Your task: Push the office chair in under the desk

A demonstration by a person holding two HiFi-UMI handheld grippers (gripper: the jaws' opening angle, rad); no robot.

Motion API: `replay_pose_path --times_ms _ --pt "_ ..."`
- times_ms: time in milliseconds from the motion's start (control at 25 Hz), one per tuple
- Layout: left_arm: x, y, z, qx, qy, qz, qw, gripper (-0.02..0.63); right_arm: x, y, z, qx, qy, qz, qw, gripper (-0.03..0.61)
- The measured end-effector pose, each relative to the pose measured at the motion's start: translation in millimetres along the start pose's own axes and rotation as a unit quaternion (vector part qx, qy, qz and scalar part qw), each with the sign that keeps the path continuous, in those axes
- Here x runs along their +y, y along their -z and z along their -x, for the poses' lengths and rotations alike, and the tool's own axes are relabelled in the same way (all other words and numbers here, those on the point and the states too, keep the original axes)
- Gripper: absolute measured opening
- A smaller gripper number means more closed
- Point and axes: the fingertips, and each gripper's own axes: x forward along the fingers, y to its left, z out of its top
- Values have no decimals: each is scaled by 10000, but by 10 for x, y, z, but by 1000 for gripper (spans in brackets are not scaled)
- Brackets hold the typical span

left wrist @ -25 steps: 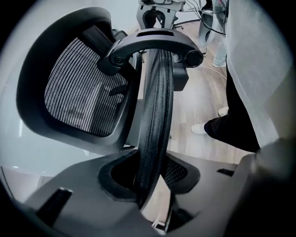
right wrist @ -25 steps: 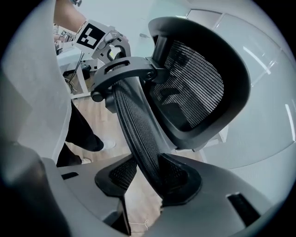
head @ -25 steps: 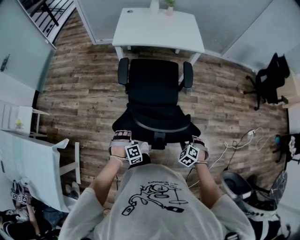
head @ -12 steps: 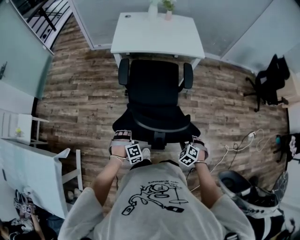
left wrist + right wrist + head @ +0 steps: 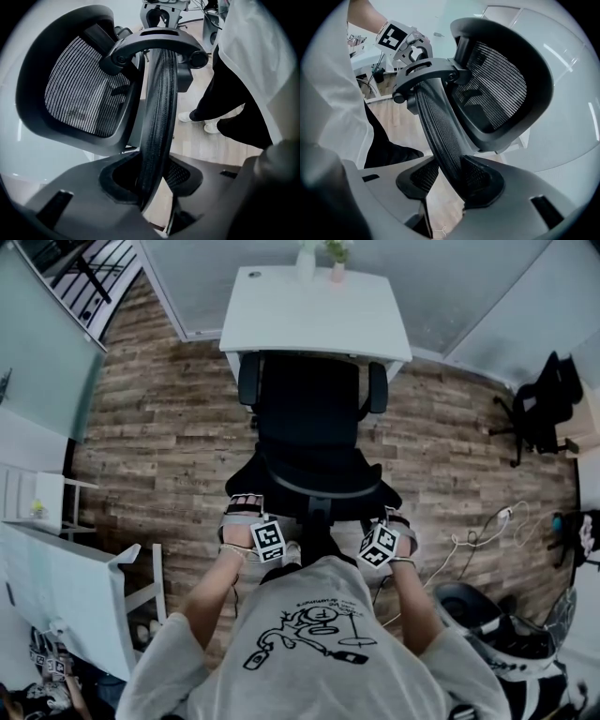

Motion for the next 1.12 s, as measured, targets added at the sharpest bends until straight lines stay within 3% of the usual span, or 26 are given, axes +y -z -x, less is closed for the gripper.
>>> replay_pose_path --times_ms 1120 --pt "720 -131 -539 10 -83 110 9999 138 -820 -165 -446 36 108 112 9999 178"
